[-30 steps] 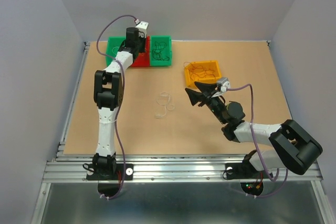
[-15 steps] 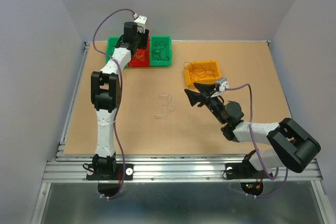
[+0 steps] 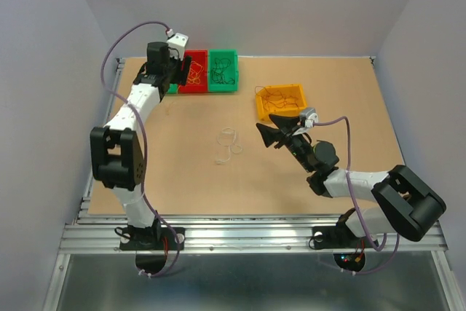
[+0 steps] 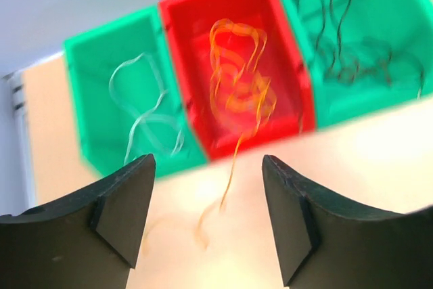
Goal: Untangle the cables
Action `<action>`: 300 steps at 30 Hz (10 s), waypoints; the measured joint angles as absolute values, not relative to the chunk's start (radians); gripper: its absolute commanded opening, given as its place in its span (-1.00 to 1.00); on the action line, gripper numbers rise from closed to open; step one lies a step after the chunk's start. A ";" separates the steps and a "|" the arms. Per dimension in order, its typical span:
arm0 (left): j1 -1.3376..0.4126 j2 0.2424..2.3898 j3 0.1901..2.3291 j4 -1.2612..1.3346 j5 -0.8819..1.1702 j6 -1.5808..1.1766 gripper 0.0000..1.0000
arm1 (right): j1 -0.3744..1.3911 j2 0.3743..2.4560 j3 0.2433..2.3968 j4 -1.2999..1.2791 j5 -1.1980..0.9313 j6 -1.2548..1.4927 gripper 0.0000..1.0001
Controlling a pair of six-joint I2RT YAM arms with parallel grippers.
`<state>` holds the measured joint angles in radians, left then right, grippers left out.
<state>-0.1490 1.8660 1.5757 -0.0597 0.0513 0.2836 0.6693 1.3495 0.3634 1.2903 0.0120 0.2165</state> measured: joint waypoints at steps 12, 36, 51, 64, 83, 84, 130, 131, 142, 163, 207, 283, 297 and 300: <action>-0.015 1.460 1.074 -0.013 0.054 0.475 0.57 | 0.669 1.313 0.363 1.291 0.007 0.227 0.81; 0.053 1.897 1.267 -0.030 0.202 0.498 0.97 | 0.669 1.240 0.343 1.292 0.012 0.213 1.00; 0.053 2.014 1.356 -0.090 0.214 0.496 -0.03 | 0.669 1.240 0.343 1.292 0.012 0.213 1.00; 0.053 2.015 1.365 -0.134 0.289 0.481 -1.00 | 0.669 1.244 0.343 1.291 0.012 0.213 1.00; -0.030 1.981 1.418 -0.116 0.323 0.271 -1.00 | 0.669 1.289 0.379 1.265 -0.008 0.214 0.94; -0.038 1.981 1.434 -0.115 0.319 0.262 -1.00 | 0.669 1.298 0.385 1.259 -0.012 0.215 0.93; -0.074 1.696 1.392 0.130 -0.043 0.334 0.64 | 0.669 1.229 0.386 1.218 -0.026 0.213 0.93; -0.070 1.675 1.363 0.150 -0.022 0.347 0.64 | 0.669 1.225 0.386 1.217 -0.026 0.213 0.94; -0.064 1.681 1.090 0.118 0.086 0.483 0.77 | 0.669 1.219 0.385 1.211 -0.027 0.213 0.94; -0.011 2.089 1.459 0.025 0.097 0.522 0.61 | 0.669 1.219 0.385 1.203 -0.034 0.213 0.94; -0.107 2.026 1.544 -0.103 0.013 0.374 -1.00 | 0.669 1.224 0.385 1.202 -0.044 0.213 0.93; -0.574 1.664 0.995 -0.041 0.191 0.336 0.98 | 0.669 0.872 0.463 0.572 0.168 0.236 1.00; -0.606 1.825 1.075 -0.027 0.133 0.313 -0.58 | 0.669 0.856 0.463 0.555 0.169 0.236 1.00; -0.611 1.825 1.076 -0.027 0.131 0.317 -1.00 | 0.669 0.856 0.463 0.552 0.168 0.236 1.00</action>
